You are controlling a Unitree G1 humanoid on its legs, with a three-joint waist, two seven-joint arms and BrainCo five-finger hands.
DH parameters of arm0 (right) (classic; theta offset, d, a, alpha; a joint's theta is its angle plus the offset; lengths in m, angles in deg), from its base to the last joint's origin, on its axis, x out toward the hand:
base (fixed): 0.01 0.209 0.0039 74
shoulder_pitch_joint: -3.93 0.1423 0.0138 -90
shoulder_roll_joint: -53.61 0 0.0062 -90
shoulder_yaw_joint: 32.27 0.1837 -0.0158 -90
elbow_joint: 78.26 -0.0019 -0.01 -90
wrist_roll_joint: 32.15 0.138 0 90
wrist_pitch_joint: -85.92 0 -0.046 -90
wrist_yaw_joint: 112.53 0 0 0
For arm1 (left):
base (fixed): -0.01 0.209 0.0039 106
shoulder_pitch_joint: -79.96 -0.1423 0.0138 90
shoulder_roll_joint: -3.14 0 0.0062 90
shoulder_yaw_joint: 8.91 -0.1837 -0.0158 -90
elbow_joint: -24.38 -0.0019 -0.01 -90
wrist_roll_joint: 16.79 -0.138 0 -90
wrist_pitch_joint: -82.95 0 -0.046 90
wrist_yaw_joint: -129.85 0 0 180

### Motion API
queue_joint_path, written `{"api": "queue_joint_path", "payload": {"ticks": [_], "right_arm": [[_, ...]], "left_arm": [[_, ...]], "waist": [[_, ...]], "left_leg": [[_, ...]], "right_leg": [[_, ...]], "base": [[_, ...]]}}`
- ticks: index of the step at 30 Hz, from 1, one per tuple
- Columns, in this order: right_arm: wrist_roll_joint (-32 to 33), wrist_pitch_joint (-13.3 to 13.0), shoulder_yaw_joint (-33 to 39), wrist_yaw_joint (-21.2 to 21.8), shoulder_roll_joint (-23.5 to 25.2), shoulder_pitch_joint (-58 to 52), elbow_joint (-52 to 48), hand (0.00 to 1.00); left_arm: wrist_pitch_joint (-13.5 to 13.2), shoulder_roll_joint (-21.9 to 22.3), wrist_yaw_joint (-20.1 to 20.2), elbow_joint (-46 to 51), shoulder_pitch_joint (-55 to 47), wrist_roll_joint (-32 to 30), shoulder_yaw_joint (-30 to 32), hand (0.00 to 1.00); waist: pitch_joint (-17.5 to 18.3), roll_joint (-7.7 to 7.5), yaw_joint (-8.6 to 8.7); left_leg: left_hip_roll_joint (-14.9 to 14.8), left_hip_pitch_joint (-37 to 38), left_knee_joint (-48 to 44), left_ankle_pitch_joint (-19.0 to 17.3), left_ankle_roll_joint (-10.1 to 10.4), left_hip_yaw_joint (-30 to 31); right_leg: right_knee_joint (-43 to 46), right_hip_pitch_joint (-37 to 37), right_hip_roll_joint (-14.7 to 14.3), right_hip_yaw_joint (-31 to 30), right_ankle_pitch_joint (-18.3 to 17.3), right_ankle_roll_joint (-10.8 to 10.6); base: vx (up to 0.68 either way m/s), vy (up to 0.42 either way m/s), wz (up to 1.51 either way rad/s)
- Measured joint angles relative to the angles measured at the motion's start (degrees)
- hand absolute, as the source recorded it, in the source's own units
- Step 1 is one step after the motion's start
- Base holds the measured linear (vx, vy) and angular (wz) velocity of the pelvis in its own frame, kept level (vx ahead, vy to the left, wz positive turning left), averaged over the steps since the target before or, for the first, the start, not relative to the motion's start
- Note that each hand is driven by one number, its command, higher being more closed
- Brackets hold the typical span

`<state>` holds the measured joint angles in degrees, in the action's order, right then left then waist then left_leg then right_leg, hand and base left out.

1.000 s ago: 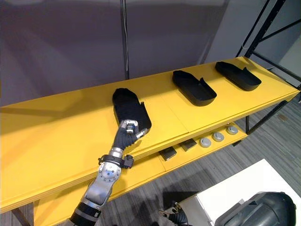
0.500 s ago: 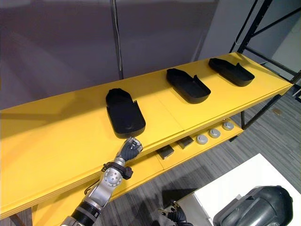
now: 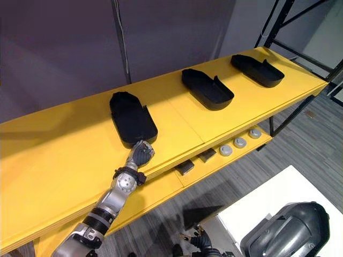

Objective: Walk over and take plastic housings, then place them on the shelf

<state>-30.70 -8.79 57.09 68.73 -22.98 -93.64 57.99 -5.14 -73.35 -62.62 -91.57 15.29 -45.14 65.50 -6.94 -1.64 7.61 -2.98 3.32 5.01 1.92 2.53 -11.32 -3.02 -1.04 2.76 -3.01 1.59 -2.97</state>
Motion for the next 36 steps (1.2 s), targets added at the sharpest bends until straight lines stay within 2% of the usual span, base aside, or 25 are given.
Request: {"api": "queue_joint_path", "payload": {"ticks": [6,15,19,23,26,28,32,36], "right_arm": [[0.0,0.0,0.0,0.0,0.0,0.3,0.0,0.0],[0.0,0.0,0.1,0.0,0.0,0.6,0.0,0.0],[0.0,0.0,0.1,0.0,0.0,0.7,-0.1,0.0],[0.0,0.0,0.1,0.0,0.0,0.9,0.0,0.0],[0.0,0.0,0.0,0.0,-0.8,0.9,1.0,0.0],[0.0,0.0,0.0,0.0,-1.2,1.0,1.3,0.0],[-0.1,0.0,0.0,-0.1,-1.7,1.1,2.6,0.0],[-0.3,0.1,0.0,-0.4,-1.9,0.9,3.6,0.0]], "left_arm": [[1.2,0.0,-0.6,-2.1,2.5,0.2,2.9,1.0],[1.4,0.0,-0.8,-2.6,3.6,3.7,2.8,1.0],[1.1,-0.1,-0.8,1.9,2.1,6.1,1.6,1.0],[-1.5,-0.1,-0.8,16.5,-3.7,9.2,0.4,1.0],[-4.1,-0.3,-0.8,27.1,-7.3,12.0,0.9,1.0],[-5.6,-0.2,-0.9,32.5,-9.8,14.3,2.1,1.0],[-9.8,0.2,-2.0,46.1,-20.0,20.9,9.9,1.0],[-12.6,0.4,-4.9,50.2,-27.5,26.7,21.9,1.0]], "waist": [[0.0,0.01,0.91],[-0.5,0.12,1.2],[-0.6,0.28,1.1],[-0.9,0.72,0.96],[-0.9,0.91,-0.88],[-0.8,1.09,-1.5],[-0.8,1.15,-3.48],[-0.8,1.1,-5.93]], "left_leg": [[-0.1,0.1,0.0,-0.1,0.1,-0.5],[-0.1,0.2,0.0,-0.1,0.1,-0.8],[0.0,0.2,0.0,-0.1,0.1,-0.7],[0.0,0.1,0.0,0.0,0.0,0.6],[0.0,0.1,0.0,0.0,0.0,1.1],[0.1,0.0,0.0,0.2,-0.1,2.4],[0.5,0.1,0.0,0.6,-0.3,5.6],[1.3,0.2,0.0,1.2,-0.7,10.1]], "right_leg": [[-0.2,-0.2,-0.1,-0.5,0.0,0.0],[0.0,-0.2,-0.1,-0.8,0.1,0.1],[0.1,-0.1,-0.1,-0.7,0.1,0.1],[0.1,-0.7,0.0,0.6,0.0,0.0],[0.1,-0.9,0.2,0.8,-0.1,0.0],[0.8,-1.1,0.3,1.8,-0.6,-0.4],[2.9,-1.8,0.8,4.6,-2.3,-0.4],[5.4,-3.0,1.8,8.9,-4.5,-0.6]], "base": [[0.01,0.002,-0.04],[0.0,0.0,-0.02],[0.0,0.0,0.01],[0.0,0.0,0.13],[-0.01,0.007,0.14],[-0.01,0.005,0.27],[-0.01,0.002,0.41],[-0.01,-0.008,0.61]]}}
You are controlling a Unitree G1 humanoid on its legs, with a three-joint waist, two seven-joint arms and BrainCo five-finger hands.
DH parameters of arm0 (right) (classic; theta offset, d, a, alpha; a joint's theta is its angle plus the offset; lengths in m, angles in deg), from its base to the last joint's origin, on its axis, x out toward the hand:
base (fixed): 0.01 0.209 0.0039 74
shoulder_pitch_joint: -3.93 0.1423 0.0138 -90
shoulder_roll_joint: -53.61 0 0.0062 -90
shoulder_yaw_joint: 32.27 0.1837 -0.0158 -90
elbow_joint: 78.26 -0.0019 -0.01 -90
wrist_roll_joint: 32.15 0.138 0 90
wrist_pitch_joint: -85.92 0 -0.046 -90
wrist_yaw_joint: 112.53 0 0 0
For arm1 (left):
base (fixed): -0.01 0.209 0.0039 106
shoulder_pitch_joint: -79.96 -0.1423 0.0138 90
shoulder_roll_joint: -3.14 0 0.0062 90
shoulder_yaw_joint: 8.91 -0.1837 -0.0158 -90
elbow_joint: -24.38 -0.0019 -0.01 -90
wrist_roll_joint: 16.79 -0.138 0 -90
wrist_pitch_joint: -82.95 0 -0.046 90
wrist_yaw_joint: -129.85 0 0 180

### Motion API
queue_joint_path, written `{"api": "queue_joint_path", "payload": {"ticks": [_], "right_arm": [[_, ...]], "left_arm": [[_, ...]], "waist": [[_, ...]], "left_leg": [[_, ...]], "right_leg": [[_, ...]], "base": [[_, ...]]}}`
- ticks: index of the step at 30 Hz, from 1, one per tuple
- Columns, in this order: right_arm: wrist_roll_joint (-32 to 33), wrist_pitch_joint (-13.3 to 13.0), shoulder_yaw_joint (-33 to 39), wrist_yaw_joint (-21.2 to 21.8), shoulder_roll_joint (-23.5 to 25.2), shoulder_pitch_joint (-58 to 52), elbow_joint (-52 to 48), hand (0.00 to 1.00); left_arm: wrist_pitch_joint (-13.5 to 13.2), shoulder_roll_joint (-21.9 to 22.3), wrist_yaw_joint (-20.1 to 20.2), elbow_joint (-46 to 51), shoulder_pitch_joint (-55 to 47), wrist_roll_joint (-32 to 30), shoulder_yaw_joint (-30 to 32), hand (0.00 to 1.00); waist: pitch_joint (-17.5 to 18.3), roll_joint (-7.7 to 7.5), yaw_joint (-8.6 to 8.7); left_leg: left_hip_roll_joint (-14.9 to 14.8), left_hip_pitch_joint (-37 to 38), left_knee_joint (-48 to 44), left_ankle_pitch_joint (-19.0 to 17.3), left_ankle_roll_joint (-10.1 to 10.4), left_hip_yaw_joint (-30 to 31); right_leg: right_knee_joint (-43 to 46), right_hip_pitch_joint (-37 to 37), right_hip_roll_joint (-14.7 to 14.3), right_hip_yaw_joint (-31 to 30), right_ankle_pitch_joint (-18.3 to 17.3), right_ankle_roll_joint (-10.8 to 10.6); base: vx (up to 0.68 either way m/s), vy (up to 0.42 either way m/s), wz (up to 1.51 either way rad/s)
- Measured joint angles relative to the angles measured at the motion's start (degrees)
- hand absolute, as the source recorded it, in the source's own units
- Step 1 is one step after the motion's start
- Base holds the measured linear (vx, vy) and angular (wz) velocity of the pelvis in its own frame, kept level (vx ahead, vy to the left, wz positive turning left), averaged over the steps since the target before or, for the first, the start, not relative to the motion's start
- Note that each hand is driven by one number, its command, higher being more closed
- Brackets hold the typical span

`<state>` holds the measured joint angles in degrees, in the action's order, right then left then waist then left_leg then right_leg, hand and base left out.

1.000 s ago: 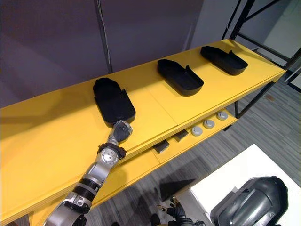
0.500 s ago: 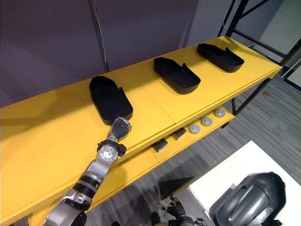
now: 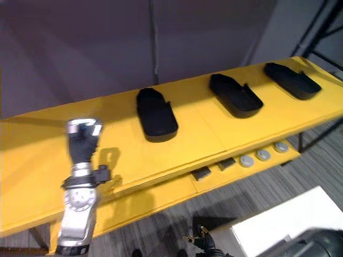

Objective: Walk over and take plastic housings, then place them on the shelf

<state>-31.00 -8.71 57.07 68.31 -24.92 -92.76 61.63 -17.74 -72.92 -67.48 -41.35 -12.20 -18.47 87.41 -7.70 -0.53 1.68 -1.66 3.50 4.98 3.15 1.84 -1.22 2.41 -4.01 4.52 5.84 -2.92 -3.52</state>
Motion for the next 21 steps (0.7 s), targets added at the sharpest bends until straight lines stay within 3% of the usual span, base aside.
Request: {"api": "queue_joint_path", "payload": {"ticks": [2,6,9,13,14,18,21], "right_arm": [[-1.1,0.0,0.0,-0.3,0.2,-0.4,-0.2,0.0],[-2.5,0.1,0.0,-0.8,0.9,-2.5,-4.8,0.0],[-3.5,0.2,-0.1,-0.8,1.3,-2.4,-7.7,0.0],[-3.8,0.2,-2.0,-0.8,2.5,-2.4,-10.1,0.0],[-3.8,0.3,-2.7,-0.8,2.8,-2.4,-10.3,0.0],[-3.8,1.1,-2.6,-0.8,3.2,-3.2,-10.7,0.0],[-3.7,1.1,-2.1,-0.9,3.2,-3.9,-10.8,0.0]], "left_arm": [[-0.6,1.2,-2.7,0.2,-5.6,3.4,11.0,1.0],[-0.5,2.6,-5.8,-3.8,-15.0,9.3,23.6,1.0],[1.2,3.9,-5.1,-10.1,-19.2,10.5,25.8,1.0],[5.5,4.8,-0.4,-25.9,-20.6,10.4,24.6,1.0],[6.4,4.9,1.1,-30.8,-20.4,10.4,23.5,0.0],[8.2,5.1,4.6,-46.4,-17.7,10.4,20.1,0.0],[8.2,5.5,6.4,-52.0,-16.6,8.9,17.2,0.0]], "waist": [[0.0,-0.03,-1.31],[0.7,-0.49,-3.95],[1.3,-0.79,-4.37],[2.7,-2.15,-4.7],[3.0,-2.5,-4.68],[3.4,-3.05,-4.51],[3.5,-2.88,-4.07]], "left_leg": [[0.6,0.0,0.0,0.3,-0.2,2.6],[1.6,-0.1,0.0,0.1,-0.3,5.1],[1.9,-0.2,0.0,0.0,-0.4,5.6],[1.8,-0.4,-0.8,-0.8,-0.9,4.2],[1.8,-0.6,-1.4,-1.1,-0.9,4.1],[1.8,-0.7,-2.5,-1.5,-0.4,3.4],[1.8,-0.7,-3.2,-2.4,-0.8,2.7]], "right_leg": [[1.7,-0.5,0.8,2.7,-1.4,-0.2],[3.2,-1.6,2.3,6.0,-3.0,-0.6],[3.2,-1.7,2.7,6.7,-3.1,-0.7],[3.2,-1.9,2.8,7.1,-3.3,-0.7],[3.2,-2.0,2.8,7.0,-3.4,-0.7],[3.2,-2.1,2.9,6.2,-3.4,-0.8],[3.3,-2.1,2.9,5.7,-3.5,-0.8]], "base": [[0.0,-0.011,0.61],[0.01,0.008,0.45],[0.01,0.011,0.12],[0.0,0.0,-0.01],[0.01,-0.009,-0.03],[0.01,-0.005,-0.07],[-0.01,0.002,-0.12]]}}
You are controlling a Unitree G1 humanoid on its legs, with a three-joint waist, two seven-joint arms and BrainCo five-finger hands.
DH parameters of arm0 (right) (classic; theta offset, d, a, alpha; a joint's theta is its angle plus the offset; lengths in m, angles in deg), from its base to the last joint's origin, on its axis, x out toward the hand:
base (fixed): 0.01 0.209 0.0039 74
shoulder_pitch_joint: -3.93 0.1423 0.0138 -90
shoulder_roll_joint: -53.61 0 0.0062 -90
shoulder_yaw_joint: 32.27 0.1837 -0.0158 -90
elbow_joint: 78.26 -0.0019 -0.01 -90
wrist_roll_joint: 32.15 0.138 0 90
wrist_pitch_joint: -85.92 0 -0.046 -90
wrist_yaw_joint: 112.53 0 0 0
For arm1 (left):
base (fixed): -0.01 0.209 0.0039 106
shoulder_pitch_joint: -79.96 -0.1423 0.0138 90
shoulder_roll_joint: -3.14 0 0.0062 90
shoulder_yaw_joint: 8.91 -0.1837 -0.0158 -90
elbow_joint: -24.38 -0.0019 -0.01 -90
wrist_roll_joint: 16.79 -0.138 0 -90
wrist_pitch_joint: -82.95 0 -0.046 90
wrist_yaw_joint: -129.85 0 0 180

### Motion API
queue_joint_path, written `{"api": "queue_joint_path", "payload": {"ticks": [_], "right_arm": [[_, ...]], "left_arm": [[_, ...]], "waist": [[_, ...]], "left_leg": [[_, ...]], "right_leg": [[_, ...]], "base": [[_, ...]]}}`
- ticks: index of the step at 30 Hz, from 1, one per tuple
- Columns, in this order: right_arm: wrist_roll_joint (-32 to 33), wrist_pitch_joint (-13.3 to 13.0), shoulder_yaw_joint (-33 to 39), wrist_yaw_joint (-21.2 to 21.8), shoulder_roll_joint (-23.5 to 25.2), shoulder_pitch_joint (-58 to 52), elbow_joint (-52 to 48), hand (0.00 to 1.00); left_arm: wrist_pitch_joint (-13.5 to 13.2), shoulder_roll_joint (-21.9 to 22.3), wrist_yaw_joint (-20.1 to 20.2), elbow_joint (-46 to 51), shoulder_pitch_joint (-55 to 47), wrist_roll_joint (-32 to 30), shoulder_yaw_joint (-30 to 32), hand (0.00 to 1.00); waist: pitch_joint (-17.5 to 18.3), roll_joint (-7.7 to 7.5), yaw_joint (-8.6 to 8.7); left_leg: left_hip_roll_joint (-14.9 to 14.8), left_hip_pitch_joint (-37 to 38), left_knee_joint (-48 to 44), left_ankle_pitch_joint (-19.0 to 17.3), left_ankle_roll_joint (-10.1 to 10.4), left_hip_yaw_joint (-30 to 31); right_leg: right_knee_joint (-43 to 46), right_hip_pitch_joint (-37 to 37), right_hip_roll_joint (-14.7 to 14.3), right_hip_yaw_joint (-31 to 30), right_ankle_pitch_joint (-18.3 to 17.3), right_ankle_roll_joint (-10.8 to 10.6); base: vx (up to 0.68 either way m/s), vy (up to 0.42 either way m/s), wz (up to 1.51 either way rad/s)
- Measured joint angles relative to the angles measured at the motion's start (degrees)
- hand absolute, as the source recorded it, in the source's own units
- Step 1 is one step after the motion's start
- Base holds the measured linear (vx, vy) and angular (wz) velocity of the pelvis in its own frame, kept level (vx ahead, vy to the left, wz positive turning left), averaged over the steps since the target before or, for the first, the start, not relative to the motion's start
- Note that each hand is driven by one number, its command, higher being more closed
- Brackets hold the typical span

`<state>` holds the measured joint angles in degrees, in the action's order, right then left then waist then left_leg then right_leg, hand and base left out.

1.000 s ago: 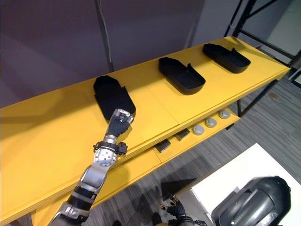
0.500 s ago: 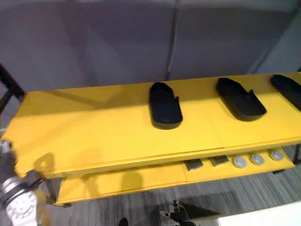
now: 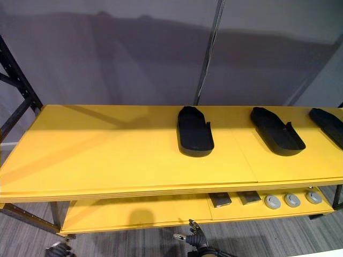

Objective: Walk over and take plastic housings, then place them on the shelf

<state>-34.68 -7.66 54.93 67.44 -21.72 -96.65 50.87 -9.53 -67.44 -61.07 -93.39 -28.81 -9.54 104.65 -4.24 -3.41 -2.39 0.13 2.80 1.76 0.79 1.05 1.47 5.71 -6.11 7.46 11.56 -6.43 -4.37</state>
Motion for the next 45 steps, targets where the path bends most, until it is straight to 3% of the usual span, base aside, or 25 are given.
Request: {"api": "queue_joint_path", "payload": {"ticks": [2,3,4,11,20,24,28,31,35,37,38,41,43,44,45], "right_arm": [[0.2,0.0,0.7,-0.2,0.0,-0.8,0.0,0.0],[1.5,0.0,3.2,-1.5,0.0,-1.1,0.2,0.0],[1.8,0.0,3.6,-1.8,0.0,-1.0,0.7,0.0],[2.5,0.0,5.1,-3.3,0.1,-1.0,2.3,0.0],[2.7,0.0,7.3,-4.7,1.3,-0.8,2.1,0.0],[2.6,-0.1,7.1,-4.7,1.5,0.0,-1.2,0.0],[2.4,0.0,7.1,-4.7,1.3,2.0,-2.8,0.0],[1.5,0.0,6.2,-4.7,1.2,3.8,-4.8,0.0],[0.0,0.0,6.0,-5.1,1.2,4.9,-6.9,0.0],[-0.6,0.0,6.0,-5.6,1.0,4.8,-6.9,0.0],[-1.3,0.1,6.0,-5.6,1.0,4.8,-6.9,0.0],[-1.4,0.1,5.9,-5.6,1.0,3.7,-6.8,0.0],[-2.6,0.1,4.8,-5.6,0.7,4.6,-6.6,0.0],[-2.7,0.0,3.6,-5.5,-0.1,6.7,-4.3,0.0],[-3.0,0.0,3.4,-5.5,-1.4,9.9,-0.5,0.0]], "left_arm": [[0.0,-0.2,0.2,-2.7,1.0,-1.8,-1.7,0.0],[-0.2,-0.7,1.3,-7.3,2.7,-4.9,-7.2,0.0],[-0.3,-0.9,1.4,-8.1,3.2,-5.8,-8.5,0.0],[-0.4,-1.7,1.3,-9.5,4.4,-8.7,-12.9,0.0],[-0.4,-2.1,1.3,-9.5,5.4,-9.9,-16.6,0.0],[-0.6,-1.5,1.2,-8.5,5.7,-9.9,-16.6,0.0],[-0.8,-1.5,1.1,-7.0,5.9,-9.9,-16.6,0.0],[-0.8,-1.3,1.0,-6.6,6.2,-9.9,-16.5,0.0],[-1.2,-1.4,1.0,-5.4,9.0,-9.9,-16.6,0.0],[-1.5,-1.4,1.0,-4.3,10.5,-10.8,-16.6,0.0],[-1.7,-1.6,1.1,-4.3,11.8,-11.7,-16.5,0.0],[-1.5,-1.6,1.1,-4.3,11.7,-12.0,-16.8,0.0],[-1.3,-1.6,1.1,-4.4,11.5,-12.0,-16.9,0.0],[-1.3,-1.8,1.1,-5.1,11.8,-12.0,-16.9,0.0],[-1.3,-2.2,1.2,-7.0,13.0,-11.9,-17.2,0.0]], "waist": [[0.1,0.17,0.03],[0.3,0.97,0.19],[0.4,1.08,0.19],[0.4,2.02,0.34],[0.2,1.95,1.47],[-0.7,2.18,1.57],[-1.7,2.09,1.36],[-2.5,2.02,0.89],[-5.0,0.85,0.8],[-5.3,0.93,1.44],[-5.7,0.86,1.2],[-5.7,0.87,0.59],[-4.6,0.5,-0.81],[-3.6,0.16,-0.93],[-3.7,0.59,-1.28]], "left_leg": [[0.0,0.0,0.0,-0.2,0.1,-0.3],[-0.1,0.6,0.0,-0.5,0.4,-1.7],[-0.1,0.6,0.0,-0.5,0.3,-1.9],[-0.3,2.2,1.5,-0.4,0.2,-3.7],[-0.7,2.4,1.0,-0.9,0.5,-5.5],[-2.0,-4.6,-12.5,-7.7,0.5,-6.2],[-2.4,-7.8,-18.9,-11.2,0.4,-6.4],[-1.9,-9.2,-23.7,-14.5,-0.4,-5.2],[-0.9,-10.0,-24.7,-15.2,-2.0,-9.6],[-1.2,-11.8,-23.8,-14.2,-4.6,-12.8],[-1.2,-11.7,-22.4,-13.4,-5.9,-15.4],[-0.9,-8.9,-20.1,-12.8,-6.2,-18.9],[-1.1,-8.7,-19.2,-12.5,-5.9,-23.2],[-1.1,-10.1,-18.9,-11.4,-5.9,-25.2],[-1.2,-11.0,-17.9,-10.4,-5.3,-24.6]], "right_leg": [[0.0,0.0,0.0,-0.2,-0.1,-0.1],[-0.1,0.3,0.0,-1.7,-0.2,-0.2],[-0.1,0.3,0.0,-1.9,-0.2,-0.2],[-0.4,0.4,-0.4,-3.6,-0.4,-0.3],[0.0,1.4,-0.9,-6.3,-0.3,-0.2],[2.2,4.6,-1.7,-8.8,-0.4,-0.1],[4.5,8.1,-2.5,-12.7,-0.4,-0.2],[7.3,12.2,-3.6,-19.8,0.1,-1.3],[8.2,16.2,-3.3,-25.8,3.0,-3.1],[7.6,18.2,-2.5,-24.0,5.1,-2.9],[19.8,21.7,-2.1,-19.0,0.5,-2.8],[36.1,19.3,-1.1,-12.1,-6.7,-2.2],[32.2,14.7,0.7,-6.3,-9.9,-1.9],[21.4,12.1,1.1,-3.0,-10.8,-1.8],[13.6,10.9,-0.1,-2.8,-9.6,1.0]], "base": [[0.01,0.0,-0.18],[0.04,0.003,-0.32],[0.05,0.003,-0.29],[0.02,-0.006,-0.13],[-0.01,-0.01,-0.12],[-0.07,-0.006,-0.26],[-0.07,0.079,-0.5],[-0.05,0.114,-1.01],[-0.12,0.174,-1.04],[-0.2,0.143,-0.7],[-0.21,0.132,-0.69],[-0.08,0.063,-0.67],[-0.03,0.038,-1.19],[-0.04,0.003,-1.26],[-0.07,-0.033,-1.2]]}}
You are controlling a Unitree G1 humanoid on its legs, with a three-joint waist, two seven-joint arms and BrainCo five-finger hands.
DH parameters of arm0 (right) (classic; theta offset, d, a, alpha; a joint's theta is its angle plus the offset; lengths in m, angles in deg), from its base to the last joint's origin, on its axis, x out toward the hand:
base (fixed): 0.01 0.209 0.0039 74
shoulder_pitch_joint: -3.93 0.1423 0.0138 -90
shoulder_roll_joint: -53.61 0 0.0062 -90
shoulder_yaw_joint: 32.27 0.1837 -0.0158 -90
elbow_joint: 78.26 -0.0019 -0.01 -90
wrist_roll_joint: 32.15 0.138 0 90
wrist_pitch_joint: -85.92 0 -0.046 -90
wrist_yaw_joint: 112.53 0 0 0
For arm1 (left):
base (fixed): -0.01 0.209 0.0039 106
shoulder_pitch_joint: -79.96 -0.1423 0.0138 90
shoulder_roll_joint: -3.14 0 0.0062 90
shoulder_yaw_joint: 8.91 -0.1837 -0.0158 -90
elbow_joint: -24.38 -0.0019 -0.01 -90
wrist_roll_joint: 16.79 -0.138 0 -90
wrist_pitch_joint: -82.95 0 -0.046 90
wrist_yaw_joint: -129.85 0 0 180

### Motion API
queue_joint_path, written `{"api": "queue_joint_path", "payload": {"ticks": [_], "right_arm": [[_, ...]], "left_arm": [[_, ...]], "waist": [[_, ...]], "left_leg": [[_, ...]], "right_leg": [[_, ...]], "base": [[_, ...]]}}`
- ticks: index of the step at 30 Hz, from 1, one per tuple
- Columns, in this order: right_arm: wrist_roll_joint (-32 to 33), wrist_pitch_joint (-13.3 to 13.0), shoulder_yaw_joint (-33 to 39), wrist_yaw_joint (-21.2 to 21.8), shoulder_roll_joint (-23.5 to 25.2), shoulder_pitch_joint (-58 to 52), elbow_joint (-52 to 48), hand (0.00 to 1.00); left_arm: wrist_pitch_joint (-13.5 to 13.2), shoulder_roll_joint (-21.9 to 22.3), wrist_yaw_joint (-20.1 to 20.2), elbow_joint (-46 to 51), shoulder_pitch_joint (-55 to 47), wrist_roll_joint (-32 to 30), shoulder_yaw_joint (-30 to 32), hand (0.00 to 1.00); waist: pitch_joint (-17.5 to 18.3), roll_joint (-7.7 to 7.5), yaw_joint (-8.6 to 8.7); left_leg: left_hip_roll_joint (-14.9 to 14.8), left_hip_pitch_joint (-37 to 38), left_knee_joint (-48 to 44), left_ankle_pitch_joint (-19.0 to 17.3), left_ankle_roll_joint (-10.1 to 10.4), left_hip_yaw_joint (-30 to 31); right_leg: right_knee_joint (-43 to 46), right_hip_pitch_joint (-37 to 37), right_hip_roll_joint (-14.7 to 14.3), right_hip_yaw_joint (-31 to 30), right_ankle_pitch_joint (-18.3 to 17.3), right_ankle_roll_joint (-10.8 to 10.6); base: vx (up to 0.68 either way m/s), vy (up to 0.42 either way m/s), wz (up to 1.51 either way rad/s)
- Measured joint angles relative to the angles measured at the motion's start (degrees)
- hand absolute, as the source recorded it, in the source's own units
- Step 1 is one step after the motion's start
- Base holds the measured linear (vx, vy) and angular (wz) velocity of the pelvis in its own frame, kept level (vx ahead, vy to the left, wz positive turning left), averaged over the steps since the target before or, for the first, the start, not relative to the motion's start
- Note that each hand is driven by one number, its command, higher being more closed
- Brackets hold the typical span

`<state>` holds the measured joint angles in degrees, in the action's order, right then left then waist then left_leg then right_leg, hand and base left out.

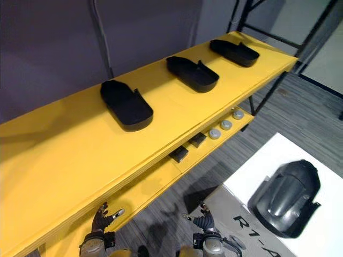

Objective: Walk over and take plastic housings, then place them on the shelf

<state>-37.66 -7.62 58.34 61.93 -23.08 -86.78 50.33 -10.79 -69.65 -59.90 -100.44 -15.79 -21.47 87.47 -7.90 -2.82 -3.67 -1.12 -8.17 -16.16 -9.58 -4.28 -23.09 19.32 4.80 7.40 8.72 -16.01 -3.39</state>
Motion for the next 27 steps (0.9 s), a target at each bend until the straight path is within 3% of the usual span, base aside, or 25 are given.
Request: {"api": "queue_joint_path", "payload": {"ticks": [1,3,6,8,10,12,13,16,17,19,21,24,26,27], "right_arm": [[-0.5,0.1,0.0,0.0,-1.2,1.3,2.3,0.0],[-0.6,0.1,0.6,-0.1,-2.1,1.2,3.4,0.0],[-0.6,0.1,1.4,-0.4,-2.6,1.3,4.1,0.0],[-0.6,0.1,0.9,-0.4,-2.2,3.0,5.1,0.0],[-0.7,0.1,0.9,-0.4,-1.9,2.7,5.1,0.0],[-0.8,0.1,0.9,-0.4,-2.2,1.4,5.2,0.0],[-0.7,0.1,0.9,-0.4,-2.3,0.9,5.2,0.0],[-0.5,0.1,0.9,-0.4,-2.5,0.3,5.2,0.0],[0.0,0.1,1.0,-0.4,-2.7,0.3,5.5,0.0],[0.7,0.1,1.7,-0.7,-4.1,0.2,6.9,0.0],[0.8,0.1,2.6,-1.1,-4.4,0.1,7.8,0.0],[2.4,0.1,3.8,-1.2,-4.2,-0.2,8.4,0.0],[3.9,0.0,4.0,-1.3,-4.4,-1.5,8.9,0.0],[4.9,0.0,4.8,-1.3,-3.3,-2.7,9.1,0.0]], "left_arm": [[0.1,0.1,0.1,-1.6,0.4,0.0,-0.5,0.0],[0.1,0.0,0.2,-2.6,0.2,0.0,-1.3,0.0],[0.0,-0.8,0.1,-4.2,-0.6,0.0,-1.3,0.0],[0.2,-1.9,0.1,-5.2,-0.9,0.3,-1.2,0.0],[0.2,-2.7,0.1,-5.6,-1.3,0.3,-1.2,0.0],[0.1,-3.1,0.2,-6.7,-1.3,0.5,-1.2,0.0],[0.1,-3.2,0.3,-7.0,-1.7,0.5,-1.2,0.0],[0.1,-3.2,0.5,-7.2,-1.9,0.5,-1.1,0.0],[0.2,-2.9,0.6,-7.5,-2.1,0.6,-1.2,0.0],[0.2,-2.0,0.7,-7.5,-2.4,0.9,-1.2,0.0],[0.1,-1.9,0.8,-7.5,-2.6,1.3,-1.2,0.0],[0.0,-1.8,0.7,-7.5,-2.5,2.4,-1.2,0.0],[0.0,-1.8,0.5,-7.7,-2.8,3.4,-1.1,0.0],[0.1,-2.1,0.3,-8.5,-2.8,3.4,-1.1,0.0]], "waist": [[0.2,1.08,0.53],[0.3,1.15,0.99],[0.7,1.51,1.52],[0.4,1.74,1.27],[-0.1,2.06,1.54],[-0.3,2.66,2.38],[-0.3,3.38,2.66],[-1.5,3.3,2.67],[-2.3,3.51,2.7],[-3.0,3.59,2.68],[-3.4,3.62,2.58],[-3.7,4.53,2.45],[-3.4,6.93,2.07],[-2.9,6.4,1.56]], "left_leg": [[-0.6,0.1,1.1,1.1,0.1,1.4],[-1.1,2.5,3.2,2.5,1.2,1.8],[-3.6,4.6,5.2,3.2,2.1,-2.9],[-5.3,5.9,6.7,3.7,2.7,-8.7],[-6.3,8.3,6.7,4.4,3.8,-11.7],[-7.5,9.6,5.6,4.6,4.7,-11.4],[-9.9,9.1,2.5,4.0,5.6,-11.5],[-14.7,6.6,-6.6,3.1,6.0,-10.9],[-14.8,6.0,-8.3,1.4,6.2,-6.6],[-10.9,5.2,-7.7,-0.7,9.2,5.7],[-6.9,5.0,-5.7,-1.6,10.5,14.6],[-2.5,2.4,-2.5,-1.3,10.6,25.4],[-3.6,3.3,1.6,3.9,8.0,26.3],[-3.0,4.7,2.4,3.5,7.7,25.5]], "right_leg": [[-3.9,-1.1,-1.5,-1.0,2.9,-0.1],[-8.8,-4.0,-2.7,-3.6,5.9,0.4],[-12.2,-3.4,-4.6,-5.7,9.8,0.4],[-9.0,-0.6,-0.7,11.2,9.3,1.6],[-5.2,-0.2,2.2,21.1,9.7,3.0],[-6.3,-0.9,-0.1,17.2,10.0,3.5],[-8.5,-1.5,-2.2,15.0,10.6,4.3],[-11.5,-1.9,-5.7,9.6,11.5,5.3],[-11.9,-1.9,-6.8,7.0,11.7,6.0],[-12.0,-2.0,-7.7,2.4,12.1,6.7],[-12.0,-2.9,-7.9,-0.5,12.1,6.7],[-11.9,-3.8,-8.1,-3.4,12.5,6.4],[-11.7,-5.0,-9.8,-4.6,11.8,5.1],[-11.9,-6.1,-9.0,-4.9,11.3,4.4]], "base": [[-0.06,-0.06,-0.84],[-0.03,-0.065,-0.72],[-0.05,-0.055,-1.04],[-0.15,-0.094,-1.4],[-0.1,-0.079,-0.96],[-0.07,-0.163,-0.86],[-0.06,-0.235,-0.95],[-0.04,-0.231,-1.11],[-0.04,-0.147,-1.09],[-0.01,-0.094,-1.2],[0.07,-0.005,-0.94],[0.1,0.06,-0.59],[0.14,0.162,-0.48],[0.11,0.134,-0.19]]}}
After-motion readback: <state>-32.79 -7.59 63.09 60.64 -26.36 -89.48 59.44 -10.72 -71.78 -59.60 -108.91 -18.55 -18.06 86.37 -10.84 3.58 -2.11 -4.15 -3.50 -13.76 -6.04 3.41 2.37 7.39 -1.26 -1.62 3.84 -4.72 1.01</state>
